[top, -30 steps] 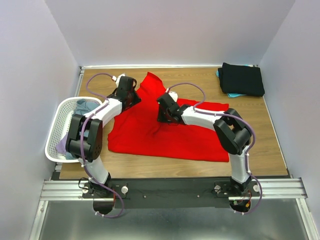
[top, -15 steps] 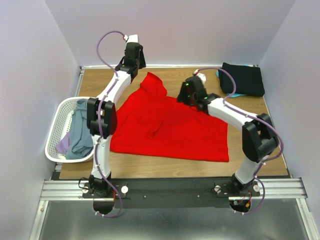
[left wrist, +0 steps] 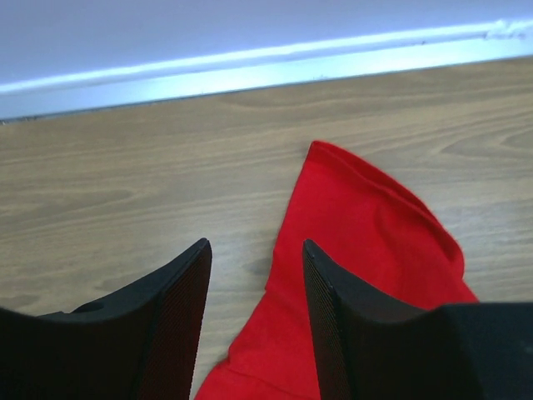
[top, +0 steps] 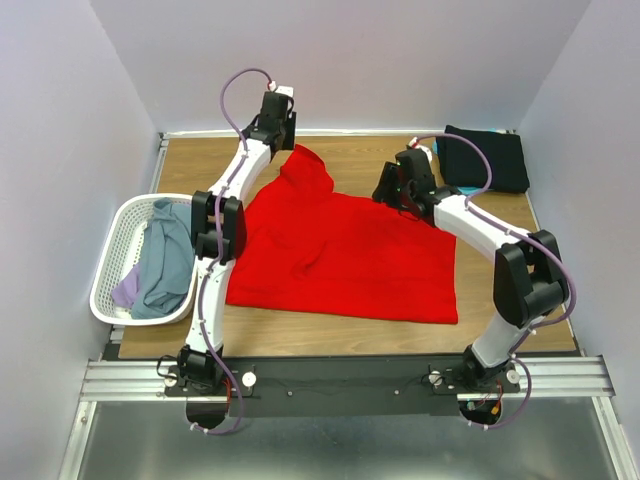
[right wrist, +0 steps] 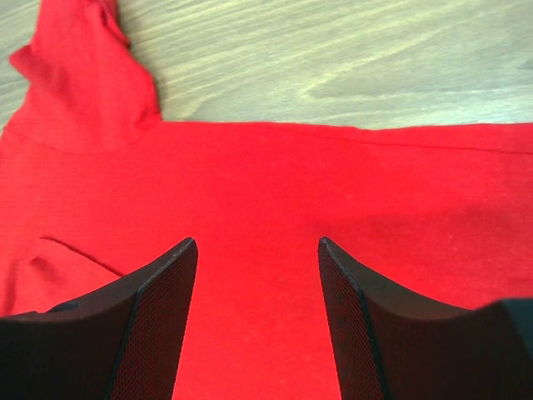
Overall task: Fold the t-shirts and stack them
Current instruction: Fold the tshirt
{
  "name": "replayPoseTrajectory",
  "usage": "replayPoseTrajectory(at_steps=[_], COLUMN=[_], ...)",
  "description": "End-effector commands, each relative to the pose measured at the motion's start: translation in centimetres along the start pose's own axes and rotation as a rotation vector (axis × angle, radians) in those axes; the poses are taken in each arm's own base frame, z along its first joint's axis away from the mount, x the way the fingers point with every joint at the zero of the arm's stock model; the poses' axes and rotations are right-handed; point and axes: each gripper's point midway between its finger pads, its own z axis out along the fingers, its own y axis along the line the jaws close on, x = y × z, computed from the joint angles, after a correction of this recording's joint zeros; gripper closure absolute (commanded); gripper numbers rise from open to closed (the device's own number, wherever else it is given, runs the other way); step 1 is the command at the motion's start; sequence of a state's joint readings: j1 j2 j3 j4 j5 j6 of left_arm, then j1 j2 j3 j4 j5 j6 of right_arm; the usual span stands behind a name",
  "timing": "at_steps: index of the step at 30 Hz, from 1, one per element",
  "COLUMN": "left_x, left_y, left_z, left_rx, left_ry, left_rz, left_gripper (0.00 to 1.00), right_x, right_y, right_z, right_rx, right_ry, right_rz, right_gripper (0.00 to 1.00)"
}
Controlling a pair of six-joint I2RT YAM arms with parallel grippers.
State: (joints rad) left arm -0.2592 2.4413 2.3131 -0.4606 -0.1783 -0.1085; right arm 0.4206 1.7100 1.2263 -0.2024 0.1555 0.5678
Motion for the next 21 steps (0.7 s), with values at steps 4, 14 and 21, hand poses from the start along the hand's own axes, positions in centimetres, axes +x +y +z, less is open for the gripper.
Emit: replayPoseTrajectory(at_steps=[4,14,21], left_x=[5.9,8.7,10.3], left_y=[0.0,-1.2,-1.5], left_z=[1.4,2.2,2.6], left_rx=[0.03,0.085,0.108], left_ry=[0.165,0.232,0.271], left_rz=[0.028,-0.005,-0.029], left_gripper=[0.47,0.49,0.52], right_x=[0.0,0.6,0.9], right_y=[-1.4,-2.5,-3.3], right_z=[-0.4,-0.2,-0.2], right_rx=[0.0,0.021,0.035], right_ry=[0.01,0.024,0.029], right_rz=[0.003,0.011,0.016], right_gripper=[0.33,0.33,0.33])
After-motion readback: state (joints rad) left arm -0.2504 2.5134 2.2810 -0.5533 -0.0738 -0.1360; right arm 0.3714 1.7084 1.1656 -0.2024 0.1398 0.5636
